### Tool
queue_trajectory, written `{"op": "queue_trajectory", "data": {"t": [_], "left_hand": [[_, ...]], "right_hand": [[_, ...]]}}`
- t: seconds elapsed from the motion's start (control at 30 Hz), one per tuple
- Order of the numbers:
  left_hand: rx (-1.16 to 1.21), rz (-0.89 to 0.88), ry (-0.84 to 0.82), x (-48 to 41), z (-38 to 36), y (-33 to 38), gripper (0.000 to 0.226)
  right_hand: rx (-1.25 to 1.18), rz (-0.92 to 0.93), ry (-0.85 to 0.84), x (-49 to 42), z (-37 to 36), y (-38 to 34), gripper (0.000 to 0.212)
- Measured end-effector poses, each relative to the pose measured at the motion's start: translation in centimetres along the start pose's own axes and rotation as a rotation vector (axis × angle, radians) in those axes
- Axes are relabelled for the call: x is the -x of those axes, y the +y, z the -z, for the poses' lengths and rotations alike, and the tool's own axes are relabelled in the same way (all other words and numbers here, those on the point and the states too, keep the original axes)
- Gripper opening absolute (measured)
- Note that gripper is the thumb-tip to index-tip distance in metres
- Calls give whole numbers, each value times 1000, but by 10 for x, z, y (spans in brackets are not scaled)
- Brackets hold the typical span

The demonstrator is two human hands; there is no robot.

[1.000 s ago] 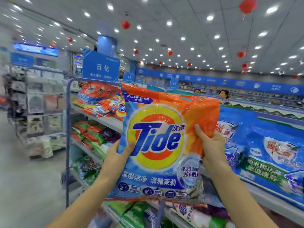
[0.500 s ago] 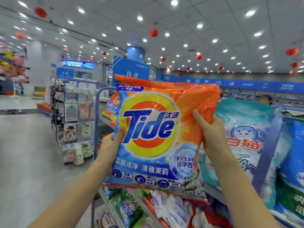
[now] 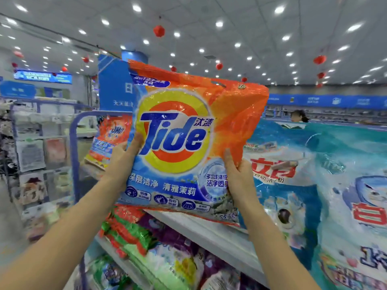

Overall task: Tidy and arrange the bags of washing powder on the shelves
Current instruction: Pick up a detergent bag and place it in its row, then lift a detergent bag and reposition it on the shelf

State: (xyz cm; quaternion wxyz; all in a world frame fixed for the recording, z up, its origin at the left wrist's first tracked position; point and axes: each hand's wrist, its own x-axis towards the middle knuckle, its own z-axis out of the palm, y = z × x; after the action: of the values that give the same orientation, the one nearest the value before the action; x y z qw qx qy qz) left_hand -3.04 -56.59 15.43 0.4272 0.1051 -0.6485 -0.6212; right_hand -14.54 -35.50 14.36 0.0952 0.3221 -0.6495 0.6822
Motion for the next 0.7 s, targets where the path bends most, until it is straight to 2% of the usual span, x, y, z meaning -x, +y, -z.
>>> {"op": "queue_trajectory", "data": {"t": [0.07,0.27,0.47,0.53,0.7], "left_hand": [[37,24,-77,-31,-2,-17,107],[154,82,-313,-115,-13,-53,93],[191,248,-519,-162,-25,-107,101],[212,322,-607,-161,-27,-131,97],[239,331,-638,-158,-31,-166,78]], "right_hand": [[68,30,56,-13,-9,9,44],[169,31,240,-40,-44,26,53],[310,-43,391,-38,-65,44,35],[324,-71,428,-30,-69,55,38],[321,-192,544,-20,-75,83,30]]}}
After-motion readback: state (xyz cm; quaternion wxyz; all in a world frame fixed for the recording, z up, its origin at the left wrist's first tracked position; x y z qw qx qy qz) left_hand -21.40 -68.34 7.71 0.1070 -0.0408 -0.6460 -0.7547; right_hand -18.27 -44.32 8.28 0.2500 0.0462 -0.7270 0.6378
